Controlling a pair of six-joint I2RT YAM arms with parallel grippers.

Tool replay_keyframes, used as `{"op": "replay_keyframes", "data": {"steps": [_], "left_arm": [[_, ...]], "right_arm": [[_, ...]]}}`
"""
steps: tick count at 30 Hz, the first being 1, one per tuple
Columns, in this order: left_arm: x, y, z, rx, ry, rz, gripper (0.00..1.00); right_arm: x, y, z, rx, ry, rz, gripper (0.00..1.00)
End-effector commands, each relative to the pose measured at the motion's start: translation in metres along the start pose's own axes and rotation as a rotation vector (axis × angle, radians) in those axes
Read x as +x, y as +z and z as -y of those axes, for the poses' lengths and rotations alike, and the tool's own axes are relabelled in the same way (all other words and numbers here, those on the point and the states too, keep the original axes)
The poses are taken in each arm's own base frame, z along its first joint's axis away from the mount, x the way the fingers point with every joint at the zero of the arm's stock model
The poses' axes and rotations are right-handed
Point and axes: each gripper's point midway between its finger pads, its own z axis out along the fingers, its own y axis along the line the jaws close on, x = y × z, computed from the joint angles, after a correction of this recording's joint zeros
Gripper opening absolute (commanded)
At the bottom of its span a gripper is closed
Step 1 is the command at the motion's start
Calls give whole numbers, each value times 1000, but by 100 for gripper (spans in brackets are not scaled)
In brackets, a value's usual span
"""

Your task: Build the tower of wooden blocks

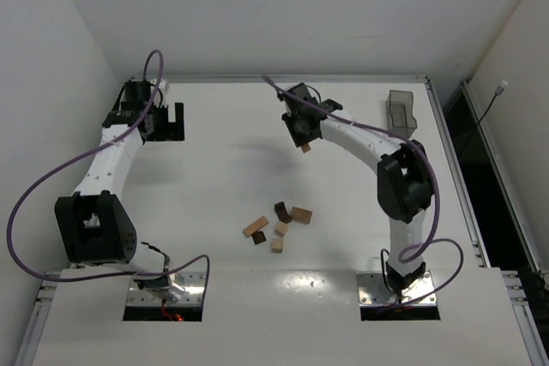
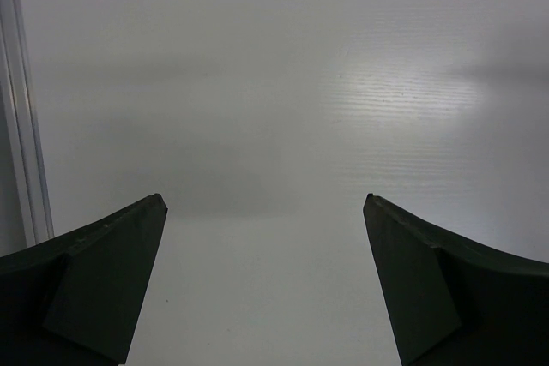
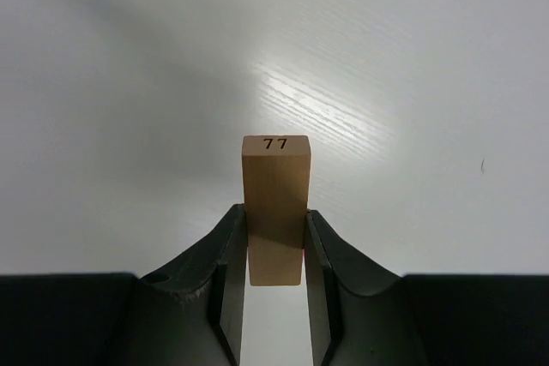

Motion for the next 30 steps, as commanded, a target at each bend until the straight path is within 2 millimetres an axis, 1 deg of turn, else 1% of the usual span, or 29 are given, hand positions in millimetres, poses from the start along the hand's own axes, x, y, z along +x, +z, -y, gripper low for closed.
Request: {"op": "replay_keyframes", "data": {"steps": [1,2,3,4,5,6,7,8,10,11,13,15,16,17,18,19,20,21,22,23,24,26,28,29,30], "left_arm": [[-18,-11,-15,-81,-73,91,100],[-18,-11,-15,-81,-73,91,100],[-18,-11,-17,-91,-74,91,100],[-22,-13,-17,-92,-74,102,100],[-19,-14,-17,-91,-74,90,100],[-25,-16,-19,-101,-74,103,100],[-24,-15,-19,-101,-74,91,100],[-22,-15,-19,-100,-74,82,100],[-24,-13,-19,-100,-74,82,100],[-20,-11,-19,-100,-73,63,100],[-24,-12,-16,-83,-59,72,100],[-22,-12,-10,-44,-47,64,100],[-22,-12,-8,-32,-36,64,100],[-22,-12,-8,-32,-36,64,100],[-20,-8,-6,-18,-36,54,100],[-20,-8,-6,-18,-36,54,100],[-20,-8,-6,-18,-36,54,100],[-19,-5,-6,-17,-36,40,100],[-17,-2,-6,-17,-36,31,100],[-17,-2,-7,-26,-36,31,100],[-18,-4,-7,-26,-36,29,100],[-16,-1,-8,-26,-27,18,100],[-16,-1,-8,-26,-27,18,100],[-16,-1,-5,-14,-27,19,100],[-14,2,-5,-13,-27,10,100]], "right_arm": [[16,19,7,104,298,-99,0],[14,24,2,83,300,-105,0],[18,29,0,73,343,-133,0],[19,33,-5,57,358,-149,0],[17,35,-13,17,381,-160,0],[25,45,-16,5,427,-191,0],[26,47,-15,-10,452,-207,0],[22,48,-18,-22,465,-204,0],[23,56,-20,-19,478,-213,0],[19,58,-20,-21,479,-205,0],[13,64,-19,-10,490,-196,0],[22,76,-14,12,494,-219,0],[17,80,-8,16,516,-205,0],[15,81,-9,-9,528,-202,0],[20,86,-10,-6,526,-217,0],[22,91,-5,2,545,-223,0],[19,93,-5,1,546,-219,0],[20,94,0,6,554,-219,0],[23,97,-2,9,565,-228,0],[23,97,-2,10,574,-228,0],[27,98,-3,12,573,-239,0],[30,101,-3,13,571,-248,0],[30,101,-5,2,562,-250,0],[30,103,-7,-8,563,-252,3],[30,103,-6,-9,551,-252,9]]}}
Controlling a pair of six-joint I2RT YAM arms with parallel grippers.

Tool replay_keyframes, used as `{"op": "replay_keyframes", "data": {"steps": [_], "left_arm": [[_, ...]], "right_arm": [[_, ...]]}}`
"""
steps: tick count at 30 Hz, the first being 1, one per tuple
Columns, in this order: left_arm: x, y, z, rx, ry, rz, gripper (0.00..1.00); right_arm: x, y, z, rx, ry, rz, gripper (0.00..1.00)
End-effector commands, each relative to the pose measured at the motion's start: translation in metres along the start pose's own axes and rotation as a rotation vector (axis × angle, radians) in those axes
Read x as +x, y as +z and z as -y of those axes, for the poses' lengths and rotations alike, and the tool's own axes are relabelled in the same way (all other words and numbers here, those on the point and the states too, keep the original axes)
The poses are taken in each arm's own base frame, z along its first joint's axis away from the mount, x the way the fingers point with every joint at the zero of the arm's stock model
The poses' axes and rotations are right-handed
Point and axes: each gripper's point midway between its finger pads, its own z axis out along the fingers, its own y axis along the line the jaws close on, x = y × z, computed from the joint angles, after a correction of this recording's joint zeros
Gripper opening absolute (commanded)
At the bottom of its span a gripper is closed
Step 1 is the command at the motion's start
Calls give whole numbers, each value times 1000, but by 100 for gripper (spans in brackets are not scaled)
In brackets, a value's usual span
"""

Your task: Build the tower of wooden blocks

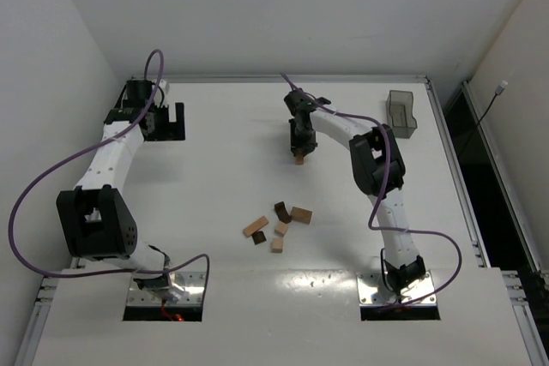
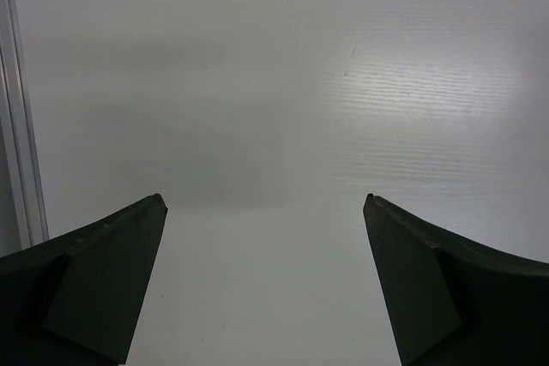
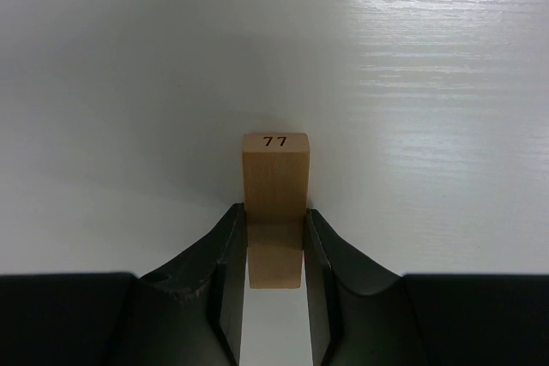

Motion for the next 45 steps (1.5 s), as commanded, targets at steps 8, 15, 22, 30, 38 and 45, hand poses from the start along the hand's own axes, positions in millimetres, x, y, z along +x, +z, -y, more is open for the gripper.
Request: {"op": "replay_keyframes", "data": {"steps": [8,15,22,30,38,45], "left_arm": [[-18,-3,0,20,1,40,100],[-22,-4,-1,20,10,49,100],[-20,-1,1,29,10,40,100],[-24,-3,3,38,1,49,100],[-24,-3,3,38,1,49,100],[-24,-3,3,38,1,49,100]], "right_arm": [[0,1,-4,-18,-9,12,11],[45,-7,15,5,-48,-43,0],[58,-19,8,-12,-64,-29,0],[75,-22,11,22,-28,-50,0],[79,-28,9,26,-16,-26,8],[74,-30,3,22,-22,-6,74]]}}
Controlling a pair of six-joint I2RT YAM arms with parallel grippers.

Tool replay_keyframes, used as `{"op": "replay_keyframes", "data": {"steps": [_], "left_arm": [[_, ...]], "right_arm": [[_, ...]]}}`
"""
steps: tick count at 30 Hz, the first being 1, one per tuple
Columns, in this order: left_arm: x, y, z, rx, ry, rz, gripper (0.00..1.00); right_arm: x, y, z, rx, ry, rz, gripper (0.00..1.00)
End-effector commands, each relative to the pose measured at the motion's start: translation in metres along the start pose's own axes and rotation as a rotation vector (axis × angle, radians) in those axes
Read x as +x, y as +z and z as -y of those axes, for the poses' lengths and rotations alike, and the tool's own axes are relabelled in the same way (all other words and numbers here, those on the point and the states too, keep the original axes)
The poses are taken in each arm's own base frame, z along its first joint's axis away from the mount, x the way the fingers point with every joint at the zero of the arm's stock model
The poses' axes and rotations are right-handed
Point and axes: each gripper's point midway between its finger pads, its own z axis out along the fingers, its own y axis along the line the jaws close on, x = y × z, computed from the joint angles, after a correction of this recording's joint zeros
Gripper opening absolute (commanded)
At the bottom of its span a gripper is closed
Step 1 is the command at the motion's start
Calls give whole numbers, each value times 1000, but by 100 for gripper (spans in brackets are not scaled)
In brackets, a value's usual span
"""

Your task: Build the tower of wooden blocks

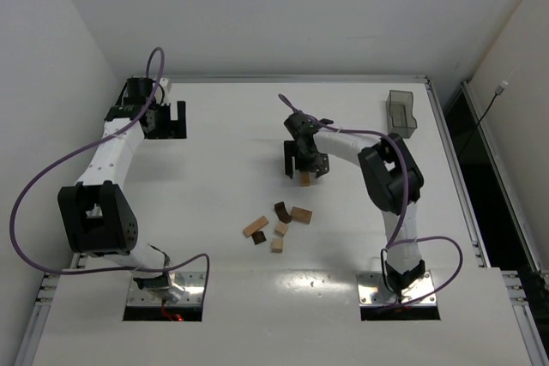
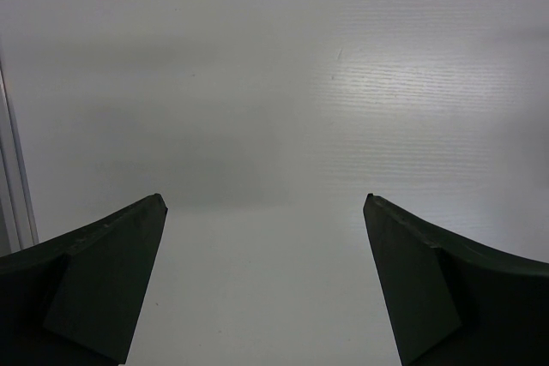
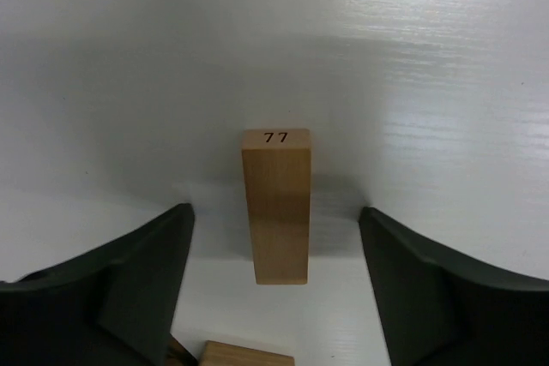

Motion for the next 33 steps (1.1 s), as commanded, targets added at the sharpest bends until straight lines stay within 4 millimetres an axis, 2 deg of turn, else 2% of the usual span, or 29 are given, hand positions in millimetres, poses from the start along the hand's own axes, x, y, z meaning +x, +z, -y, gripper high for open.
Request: {"op": "replay_keyframes", "data": {"steps": [1,3,5,6,9,10,11,13,15,16,17,18,19,20,21,23,24,26,27,28,29,30,33], "left_arm": [[-20,-7,-3,0,-4,57,100],[-20,-7,-2,11,5,57,100],[-20,-7,0,24,18,58,100],[-20,-7,3,39,18,59,100],[-18,-14,12,94,31,69,100],[-17,-18,17,122,48,78,100],[-15,-21,27,160,71,81,100],[4,-29,51,258,162,40,100],[31,-40,82,332,279,-12,100],[40,-45,93,357,319,-28,100],[55,-55,117,410,393,-42,98],[68,-62,130,441,438,-70,98],[81,-73,151,485,517,-73,97],[83,-71,149,470,519,-82,97],[97,-79,169,508,590,-93,96],[106,-86,182,518,656,-89,94],[118,-90,197,545,702,-95,93],[128,-85,207,521,721,-100,91],[141,-83,210,530,745,-131,91],[148,-85,219,538,741,-131,90],[154,-79,219,517,740,-140,87],[171,-78,222,527,752,-172,86],[185,-69,224,475,766,-173,86]], "right_arm": [[-5,-6,-3,11,8,33,79],[-9,-14,-6,8,-21,58,85],[-19,-27,-12,-22,-62,109,85],[-29,-50,-18,-53,-79,162,85],[-51,-95,-27,-132,-155,309,83],[-70,-134,-34,-176,-231,436,83],[-74,-148,-31,-175,-288,473,83],[-98,-182,-25,-84,-368,597,83],[-119,-205,0,73,-423,702,83],[-124,-202,13,128,-437,709,85],[-135,-207,44,255,-445,733,85],[-139,-211,60,309,-456,741,85],[-146,-219,93,409,-461,740,85],[-150,-216,109,444,-463,730,86],[-152,-221,126,476,-460,730,86],[-155,-240,158,502,-445,746,86],[-151,-238,185,509,-447,697,86],[-148,-247,206,483,-429,671,86],[-137,-244,231,502,-412,601,86],[-132,-246,243,517,-392,584,86],[-128,-244,251,514,-382,562,86],[-118,-247,271,520,-333,527,86],[-104,-243,291,500,-260,478,86]]}}
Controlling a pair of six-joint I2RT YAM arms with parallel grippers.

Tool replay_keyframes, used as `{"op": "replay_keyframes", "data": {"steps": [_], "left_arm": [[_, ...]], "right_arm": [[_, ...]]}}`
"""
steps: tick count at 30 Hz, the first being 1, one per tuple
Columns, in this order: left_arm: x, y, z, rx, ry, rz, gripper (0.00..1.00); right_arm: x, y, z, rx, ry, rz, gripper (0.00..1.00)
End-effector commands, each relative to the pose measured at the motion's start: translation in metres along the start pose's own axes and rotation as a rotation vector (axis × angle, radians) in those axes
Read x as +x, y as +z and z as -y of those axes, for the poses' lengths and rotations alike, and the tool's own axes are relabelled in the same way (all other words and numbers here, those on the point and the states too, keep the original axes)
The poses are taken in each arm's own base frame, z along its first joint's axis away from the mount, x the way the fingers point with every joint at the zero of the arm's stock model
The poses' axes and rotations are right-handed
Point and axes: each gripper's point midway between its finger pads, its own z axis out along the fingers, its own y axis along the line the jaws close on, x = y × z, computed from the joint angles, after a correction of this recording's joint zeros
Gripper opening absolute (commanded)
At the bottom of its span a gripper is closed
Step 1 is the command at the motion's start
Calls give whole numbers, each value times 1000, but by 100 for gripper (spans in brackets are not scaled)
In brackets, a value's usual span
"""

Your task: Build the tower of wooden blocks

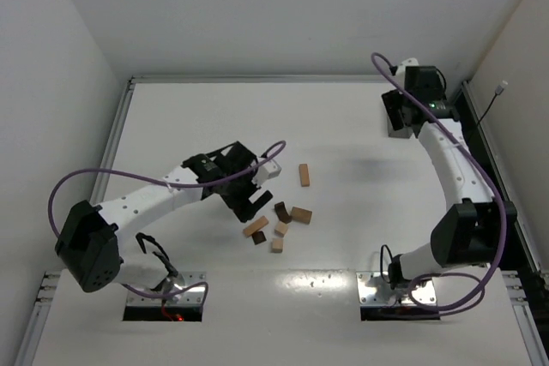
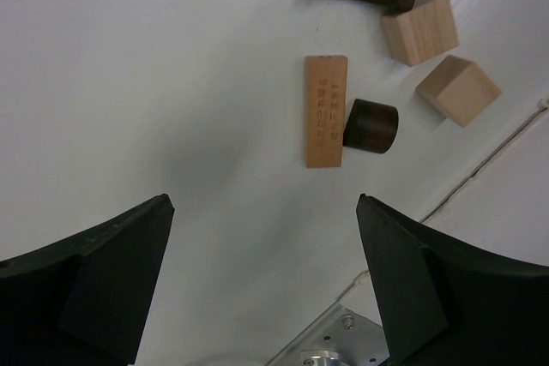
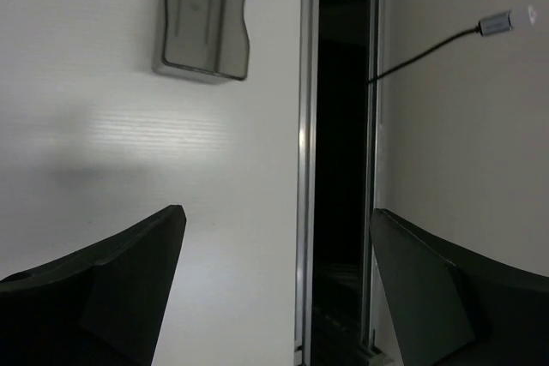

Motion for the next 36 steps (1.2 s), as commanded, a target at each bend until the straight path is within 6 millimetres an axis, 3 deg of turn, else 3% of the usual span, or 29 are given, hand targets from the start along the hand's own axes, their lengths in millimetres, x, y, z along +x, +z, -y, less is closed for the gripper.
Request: {"op": "replay_keyframes", "data": {"steps": [1,5,11,16,25,33,35,36], "left_arm": [[9,18,6,-69,-12,-24,86],[2,36,9,-116,-24,-23,85],[-17,55,17,-128,-16,-40,74],[-14,68,25,-89,-39,-61,67],[-7,85,41,-10,-34,-103,57],[7,96,43,-1,-35,-157,60],[7,96,44,10,-36,-157,55],[14,99,43,-1,-35,-177,43]], "right_arm": [[15,-16,25,-25,66,-39,86],[33,-15,23,-69,141,-93,86],[53,-17,24,-109,234,-135,86],[63,-16,29,-115,254,-161,86],[61,-15,33,-139,275,-162,86],[59,-11,31,-169,273,-162,86],[61,-11,33,-172,281,-162,86],[60,-11,33,-172,281,-162,86]]}}
